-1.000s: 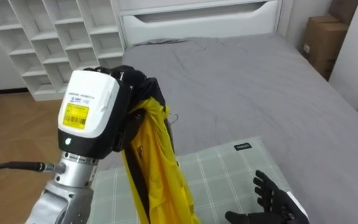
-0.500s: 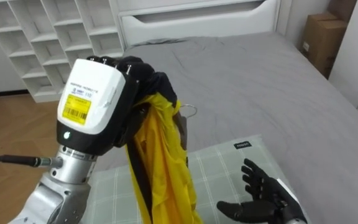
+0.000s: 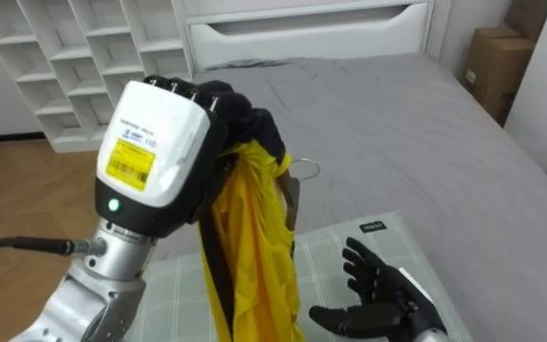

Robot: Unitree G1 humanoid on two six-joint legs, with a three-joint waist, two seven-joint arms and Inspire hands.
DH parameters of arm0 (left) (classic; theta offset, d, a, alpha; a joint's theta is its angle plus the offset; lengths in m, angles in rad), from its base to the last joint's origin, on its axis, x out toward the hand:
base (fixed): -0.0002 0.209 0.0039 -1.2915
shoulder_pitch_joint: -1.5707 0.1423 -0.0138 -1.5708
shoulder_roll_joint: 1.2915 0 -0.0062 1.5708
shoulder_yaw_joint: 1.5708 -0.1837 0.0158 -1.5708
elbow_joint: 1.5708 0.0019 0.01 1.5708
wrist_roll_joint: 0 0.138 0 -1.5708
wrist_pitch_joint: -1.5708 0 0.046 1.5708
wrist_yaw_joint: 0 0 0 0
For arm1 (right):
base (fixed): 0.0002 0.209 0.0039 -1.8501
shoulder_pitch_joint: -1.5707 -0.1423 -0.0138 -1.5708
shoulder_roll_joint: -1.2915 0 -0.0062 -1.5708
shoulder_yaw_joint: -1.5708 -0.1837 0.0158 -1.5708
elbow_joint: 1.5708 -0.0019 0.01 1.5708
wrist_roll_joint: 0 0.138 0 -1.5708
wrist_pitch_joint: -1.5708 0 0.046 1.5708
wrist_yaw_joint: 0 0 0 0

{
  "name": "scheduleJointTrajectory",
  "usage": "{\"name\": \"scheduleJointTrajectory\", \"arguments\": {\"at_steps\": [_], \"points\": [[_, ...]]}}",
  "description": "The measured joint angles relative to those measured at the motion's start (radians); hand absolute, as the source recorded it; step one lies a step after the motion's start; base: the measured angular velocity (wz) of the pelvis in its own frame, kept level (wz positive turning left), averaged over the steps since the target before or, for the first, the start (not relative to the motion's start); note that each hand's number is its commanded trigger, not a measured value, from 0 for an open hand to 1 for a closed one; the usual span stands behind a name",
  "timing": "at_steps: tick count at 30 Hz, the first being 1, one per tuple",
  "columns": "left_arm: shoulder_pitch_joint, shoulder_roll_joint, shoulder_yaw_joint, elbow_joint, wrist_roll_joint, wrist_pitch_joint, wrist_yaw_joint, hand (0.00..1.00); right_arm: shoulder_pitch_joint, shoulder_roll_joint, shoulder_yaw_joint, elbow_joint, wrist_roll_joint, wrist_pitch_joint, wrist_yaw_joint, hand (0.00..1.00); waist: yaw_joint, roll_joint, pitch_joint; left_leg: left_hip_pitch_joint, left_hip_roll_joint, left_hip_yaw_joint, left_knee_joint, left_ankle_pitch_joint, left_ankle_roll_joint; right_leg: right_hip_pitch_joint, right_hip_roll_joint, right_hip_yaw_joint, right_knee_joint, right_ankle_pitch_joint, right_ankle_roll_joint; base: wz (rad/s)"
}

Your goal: Hang clothes

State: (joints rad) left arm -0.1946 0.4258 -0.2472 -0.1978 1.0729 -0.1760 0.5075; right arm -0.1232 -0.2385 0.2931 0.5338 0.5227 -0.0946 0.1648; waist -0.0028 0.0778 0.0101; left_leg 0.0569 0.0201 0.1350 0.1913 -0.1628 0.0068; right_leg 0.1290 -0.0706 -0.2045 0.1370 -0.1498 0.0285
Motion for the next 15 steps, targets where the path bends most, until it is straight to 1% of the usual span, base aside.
{"name": "scheduleJointTrajectory", "arguments": {"at_steps": [2, 4, 8, 11, 13, 15], "points": [[0.000, 0.002, -0.034, -0.005, 0.000, 0.007, -0.002, 1.00, -0.038, 0.001, 0.024, 0.042, 0.025, 0.001, 0.005, 0.00, 0.010, 0.004, -0.0012, 0.002, 0.000, 0.002, -0.005, 0.000, 0.000, -0.001, 0.001, 0.003, 0.001, 0.000, 0.000, 0.00], [0.000, 0.005, -0.040, -0.011, 0.000, 0.008, -0.003, 1.00, -0.065, -0.001, 0.039, 0.058, 0.027, 0.006, 0.010, 0.00, 0.012, 0.008, -0.0009, 0.001, 0.000, 0.001, -0.005, 0.000, 0.000, -0.003, 0.001, 0.003, 0.001, 0.000, 0.000, 0.00], [0.000, 0.027, -0.041, -0.020, 0.000, 0.019, -0.003, 1.00, -0.089, 0.000, 0.058, 0.061, 0.030, 0.008, 0.025, 0.00, 0.012, 0.016, -0.0050, 0.003, 0.000, 0.000, -0.005, 0.000, 0.000, 0.000, 0.001, 0.003, 0.001, 0.000, 0.000, 0.00], [0.000, 0.030, -0.041, -0.020, -0.001, 0.021, -0.003, 1.00, -0.094, 0.000, 0.065, 0.064, 0.033, 0.008, 0.026, 0.00, 0.013, 0.020, -0.0044, 0.004, 0.000, 0.000, -0.005, 0.000, 0.000, 0.001, 0.001, 0.002, 0.001, 0.000, 0.000, 0.00], [-0.001, 0.032, -0.041, -0.020, -0.001, 0.021, -0.002, 1.00, -0.094, 0.000, 0.080, 0.083, 0.081, 0.009, 0.026, 0.00, 0.013, 0.021, -0.0039, 0.004, 0.000, 0.000, -0.006, 0.000, 0.000, 0.001, 0.001, 0.002, 0.001, 0.000, 0.000, 0.00], [-0.001, 0.032, -0.041, -0.020, 0.000, 0.023, -0.002, 1.00, -0.093, 0.001, 0.084, 0.085, 0.109, 0.012, 0.026, 0.00, 0.012, 0.025, -0.0017, 0.001, 0.000, -0.001, -0.007, 0.000, 0.000, -0.003, 0.001, 0.003, 0.001, 0.000, 0.000, 0.00]]}}
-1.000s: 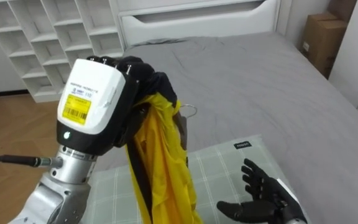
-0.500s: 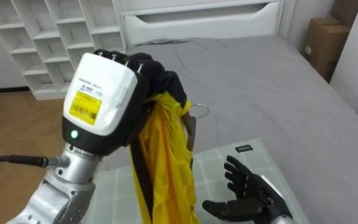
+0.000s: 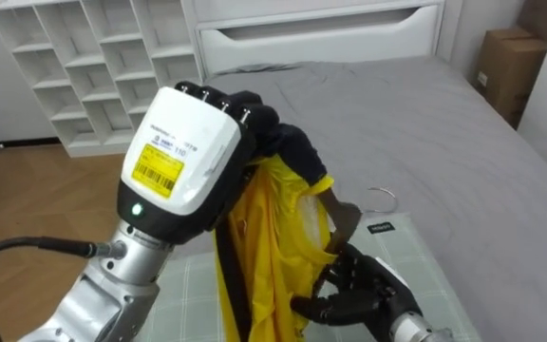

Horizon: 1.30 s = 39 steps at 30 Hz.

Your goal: Hang clothes

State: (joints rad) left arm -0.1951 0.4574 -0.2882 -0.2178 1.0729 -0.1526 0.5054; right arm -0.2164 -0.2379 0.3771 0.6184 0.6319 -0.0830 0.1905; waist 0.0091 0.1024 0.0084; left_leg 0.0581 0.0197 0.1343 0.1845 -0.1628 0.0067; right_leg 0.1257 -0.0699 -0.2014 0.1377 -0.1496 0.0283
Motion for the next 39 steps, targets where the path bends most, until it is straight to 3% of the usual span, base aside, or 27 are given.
{"name": "scheduleJointTrajectory", "arguments": {"at_steps": [20, 21, 22, 23, 24, 28, 29, 39], "points": [[-0.030, 0.001, 0.000, 0.000, 0.031, 0.001, 0.000, 1.00, 0.000, 0.004, 0.010, -0.001, 0.086, 0.000, -0.008, 0.00, 0.005, 0.000, 0.0001, -0.013, -0.001, -0.003, 0.003, 0.000, 0.000, -0.010, 0.000, -0.003, -0.001, 0.000, 0.000, 0.01], [-0.033, 0.001, 0.000, 0.000, 0.032, 0.001, 0.000, 1.00, 0.000, 0.004, 0.016, -0.001, 0.091, 0.000, -0.012, 0.06, 0.006, 0.000, 0.0001, -0.013, -0.001, -0.003, 0.003, 0.000, 0.000, -0.010, 0.000, -0.003, -0.001, 0.000, 0.000, 0.00], [-0.037, 0.001, 0.000, 0.000, 0.032, 0.001, 0.000, 1.00, 0.000, 0.005, 0.018, -0.001, 0.091, 0.000, -0.014, 0.29, 0.008, 0.000, 0.0001, -0.013, -0.001, -0.003, 0.003, 0.000, 0.000, -0.010, 0.000, -0.003, -0.001, 0.000, 0.000, 0.00], [-0.040, 0.001, 0.000, 0.000, 0.032, 0.001, 0.000, 1.00, 0.000, 0.005, 0.018, -0.001, 0.091, 0.000, -0.014, 0.36, 0.009, 0.000, 0.0001, -0.013, -0.001, -0.004, 0.003, 0.000, 0.000, -0.010, 0.000, -0.003, -0.001, 0.000, 0.000, 0.00], [-0.046, 0.001, 0.000, 0.000, 0.032, 0.001, 0.000, 1.00, 0.000, 0.004, 0.018, -0.001, 0.091, 0.000, -0.016, 0.56, 0.012, 0.000, 0.0001, -0.013, -0.001, -0.004, 0.003, 0.000, 0.000, -0.010, 0.000, -0.003, -0.001, 0.000, 0.000, 0.00], [-0.051, 0.001, 0.000, 0.000, 0.032, 0.001, 0.001, 1.00, 0.000, 0.003, 0.018, -0.001, 0.092, 0.000, -0.019, 0.67, 0.019, 0.000, 0.0001, -0.013, -0.001, -0.004, 0.004, 0.000, 0.000, -0.009, 0.000, -0.003, -0.001, 0.000, 0.000, 0.00], [-0.051, 0.001, 0.000, 0.000, 0.032, 0.000, 0.001, 1.00, 0.000, 0.003, 0.018, -0.001, 0.092, 0.000, -0.021, 0.99, 0.020, 0.000, 0.0001, -0.013, -0.001, -0.004, 0.004, 0.000, 0.000, -0.009, 0.000, -0.003, -0.001, 0.000, 0.000, 0.00], [-0.051, 0.001, 0.000, 0.000, 0.032, 0.001, 0.001, 1.00, 0.000, 0.002, 0.018, -0.001, 0.091, 0.000, -0.027, 1.00, 0.022, -0.001, 0.0004, -0.014, -0.001, -0.004, 0.004, 0.000, 0.000, -0.009, 0.000, -0.003, -0.001, 0.000, 0.000, 0.00]]}}
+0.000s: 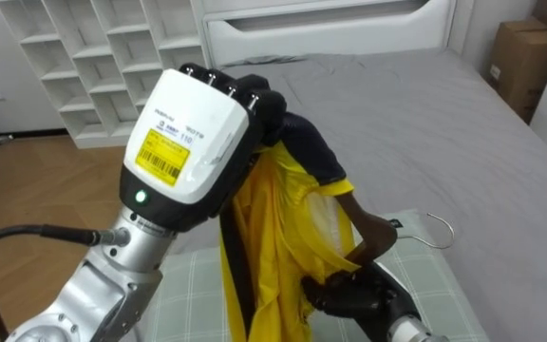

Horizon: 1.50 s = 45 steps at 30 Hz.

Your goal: Hang clothes

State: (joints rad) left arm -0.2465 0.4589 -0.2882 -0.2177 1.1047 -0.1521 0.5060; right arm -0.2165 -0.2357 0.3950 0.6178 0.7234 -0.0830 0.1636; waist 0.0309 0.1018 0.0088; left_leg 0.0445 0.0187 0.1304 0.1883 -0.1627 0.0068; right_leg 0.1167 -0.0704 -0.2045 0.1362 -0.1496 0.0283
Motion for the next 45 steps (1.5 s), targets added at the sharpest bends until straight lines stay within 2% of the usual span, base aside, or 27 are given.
{"name": "scheduleJointTrajectory", "arguments": {"at_steps": [19, 23, 24, 25, 27, 28, 31, 36, 37, 42, 45], "points": [[0.000, -0.001, 0.000, 0.000, 0.000, 0.000, -0.004, 1.00, 0.001, -0.001, 0.000, 0.002, 0.000, 0.000, 0.015, 1.00, -0.002, -0.001, 0.0002, -0.001, 0.000, 0.000, 0.001, 0.000, 0.000, 0.001, 0.000, 0.000, -0.001, 0.000, 0.000, 0.00], [0.000, -0.001, -0.002, 0.000, 0.000, 0.013, -0.024, 1.00, 0.004, -0.003, 0.000, 0.002, 0.000, 0.000, 0.015, 1.00, -0.003, -0.002, 0.0012, 0.000, 0.000, -0.001, 0.002, 0.000, 0.000, 0.002, -0.001, -0.003, -0.001, 0.000, 0.000, 0.00], [0.000, -0.001, -0.002, 0.000, 0.000, 0.015, -0.029, 0.92, 0.004, -0.004, 0.000, 0.002, 0.000, 0.000, 0.015, 1.00, -0.004, -0.003, 0.0017, 0.000, 0.000, -0.001, 0.002, 0.000, 0.000, 0.002, -0.001, -0.003, -0.001, 0.000, 0.000, 0.00], [0.000, -0.001, -0.002, 0.000, 0.000, 0.019, -0.038, 0.70, 0.004, -0.007, 0.000, 0.002, 0.000, 0.000, 0.015, 1.00, -0.004, -0.004, 0.0027, -0.001, -0.001, -0.002, 0.002, 0.000, 0.000, 0.002, -0.001, -0.004, -0.002, 0.000, 0.000, 0.00], [0.000, -0.001, -0.002, 0.000, 0.000, 0.023, -0.048, 0.13, 0.004, -0.013, -0.001, 0.005, 0.000, 0.000, 0.018, 1.00, -0.008, -0.006, 0.0040, -0.001, -0.001, -0.002, 0.002, 0.000, 0.000, 0.002, -0.001, -0.005, -0.004, 0.000, 0.000, 0.00], [0.000, -0.001, -0.003, 0.000, 0.000, 0.023, -0.058, 0.00, 0.004, -0.021, -0.001, 0.013, 0.003, 0.000, 0.028, 1.00, -0.008, -0.007, 0.0045, 0.000, -0.002, -0.002, 0.001, 0.000, 0.000, 0.003, -0.001, -0.005, -0.004, 0.000, 0.000, 0.00], [0.000, -0.001, -0.004, 0.000, 0.005, 0.024, -0.078, 0.00, 0.006, -0.034, -0.001, 0.021, 0.021, 0.008, 0.038, 1.00, -0.007, -0.015, 0.0077, 0.001, -0.002, -0.001, 0.001, 0.000, 0.000, 0.002, -0.002, -0.003, -0.005, 0.000, 0.000, 0.00], [0.009, -0.001, -0.026, 0.003, 0.000, 0.026, -0.081, 0.00, 0.010, -0.042, -0.002, 0.085, 0.017, 0.014, 0.068, 1.00, -0.017, -0.033, 0.0067, 0.001, -0.002, 0.000, 0.001, 0.000, 0.000, 0.002, -0.002, -0.004, -0.004, 0.000, 0.000, 0.00], [0.019, 0.000, -0.029, 0.003, -0.001, 0.027, -0.081, 0.00, 0.012, -0.043, -0.006, 0.091, 0.005, 0.022, 0.069, 1.00, -0.028, -0.035, 0.0057, 0.001, -0.002, 0.000, 0.001, 0.000, 0.000, 0.003, -0.002, -0.004, -0.004, 0.000, 0.000, 0.00], [0.027, 0.013, -0.029, 0.041, -0.013, 0.029, -0.081, 0.00, 0.015, -0.049, -0.044, 0.091, -0.032, 0.033, 0.071, 1.00, -0.044, -0.034, 0.0047, 0.003, -0.002, 0.001, 0.000, 0.000, 0.000, 0.003, -0.002, -0.003, -0.002, 0.000, 0.000, 0.00], [0.035, 0.024, -0.029, 0.071, -0.064, 0.029, -0.081, 0.00, 0.015, -0.051, -0.076, 0.089, -0.047, 0.033, 0.068, 1.00, -0.052, -0.034, 0.0033, 0.006, -0.002, 0.005, -0.001, 0.000, 0.000, 0.003, -0.001, 0.002, -0.001, 0.000, 0.000, -0.04]]}}
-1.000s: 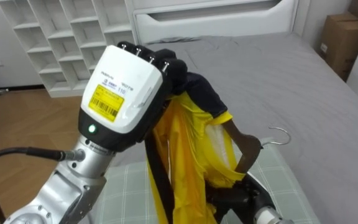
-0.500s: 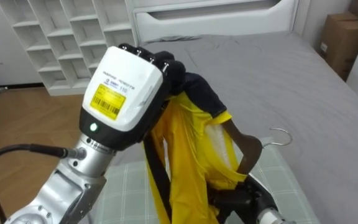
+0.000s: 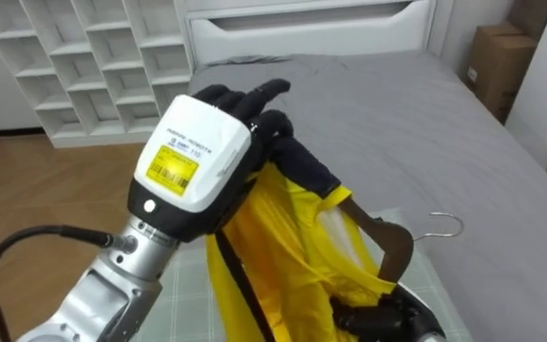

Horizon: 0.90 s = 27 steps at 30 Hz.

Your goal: Hang clothes

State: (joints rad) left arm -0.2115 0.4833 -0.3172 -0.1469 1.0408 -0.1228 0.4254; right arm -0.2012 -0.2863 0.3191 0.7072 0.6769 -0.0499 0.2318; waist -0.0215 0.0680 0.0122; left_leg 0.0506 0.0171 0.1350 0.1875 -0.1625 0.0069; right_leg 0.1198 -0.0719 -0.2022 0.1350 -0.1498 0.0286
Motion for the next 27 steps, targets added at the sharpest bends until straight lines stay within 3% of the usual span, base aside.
{"name": "scheduleJointTrajectory", "arguments": {"at_steps": [17, 27], "points": [[0.018, 0.010, 0.000, 0.099, -0.029, -0.013, -0.002, 0.00, 0.017, -0.024, -0.005, 0.000, -0.129, 0.000, 0.010, 1.00, 0.002, 0.000, -0.0053, 0.023, 0.003, 0.006, 0.000, 0.000, 0.000, 0.003, 0.001, 0.009, 0.015, 0.000, 0.000, -0.01], [0.020, 0.012, 0.000, 0.115, -0.027, -0.031, -0.005, 0.00, 0.016, -0.042, -0.057, -0.016, -0.351, -0.005, -0.016, 1.00, -0.002, -0.019, -0.0095, 0.030, 0.003, 0.021, -0.004, 0.000, 0.001, 0.009, 0.001, 0.026, 0.015, 0.000, 0.000, -0.04]]}}
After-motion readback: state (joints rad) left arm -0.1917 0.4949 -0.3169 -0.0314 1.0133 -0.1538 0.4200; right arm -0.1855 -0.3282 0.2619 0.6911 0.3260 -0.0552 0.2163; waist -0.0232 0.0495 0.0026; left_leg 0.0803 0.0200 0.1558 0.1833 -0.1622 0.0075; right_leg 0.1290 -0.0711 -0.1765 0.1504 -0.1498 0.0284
